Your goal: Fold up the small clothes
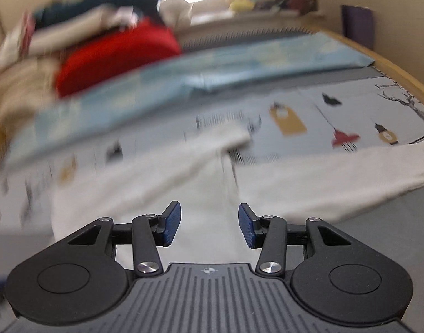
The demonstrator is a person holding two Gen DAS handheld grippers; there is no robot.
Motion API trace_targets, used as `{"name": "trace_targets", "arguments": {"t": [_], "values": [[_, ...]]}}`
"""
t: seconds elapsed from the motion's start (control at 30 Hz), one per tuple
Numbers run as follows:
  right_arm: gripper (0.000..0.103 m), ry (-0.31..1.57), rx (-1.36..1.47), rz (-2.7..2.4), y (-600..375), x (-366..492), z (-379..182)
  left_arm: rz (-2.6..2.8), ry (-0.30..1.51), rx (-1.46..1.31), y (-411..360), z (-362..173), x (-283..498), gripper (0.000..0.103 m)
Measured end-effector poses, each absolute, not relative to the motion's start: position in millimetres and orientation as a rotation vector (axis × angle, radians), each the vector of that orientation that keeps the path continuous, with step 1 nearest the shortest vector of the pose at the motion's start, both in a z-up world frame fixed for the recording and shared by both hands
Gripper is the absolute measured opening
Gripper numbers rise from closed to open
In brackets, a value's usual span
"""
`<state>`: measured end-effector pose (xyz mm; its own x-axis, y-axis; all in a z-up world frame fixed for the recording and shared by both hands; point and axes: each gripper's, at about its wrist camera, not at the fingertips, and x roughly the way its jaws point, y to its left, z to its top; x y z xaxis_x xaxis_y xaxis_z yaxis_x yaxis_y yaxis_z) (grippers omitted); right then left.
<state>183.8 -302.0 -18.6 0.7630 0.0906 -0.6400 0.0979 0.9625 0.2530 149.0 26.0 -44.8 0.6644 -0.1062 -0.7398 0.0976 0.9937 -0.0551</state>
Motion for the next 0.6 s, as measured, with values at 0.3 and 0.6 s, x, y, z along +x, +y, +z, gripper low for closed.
{"name": "trace_targets", "arguments": {"t": [0.3, 0.6], "values": [[0.047, 0.715, 0.47, -0.116, -332.8, 212.8, -36.4, -0.055, 0.731, 0.097, -27.8, -39.8, 181.0, 0.073], [0.047, 0.802, 0.55, -0.335, -402.1, 216.2, -45.3, -0.1, 0.765, 0.148, -108.4, -54.5, 276.2, 0.007]]}}
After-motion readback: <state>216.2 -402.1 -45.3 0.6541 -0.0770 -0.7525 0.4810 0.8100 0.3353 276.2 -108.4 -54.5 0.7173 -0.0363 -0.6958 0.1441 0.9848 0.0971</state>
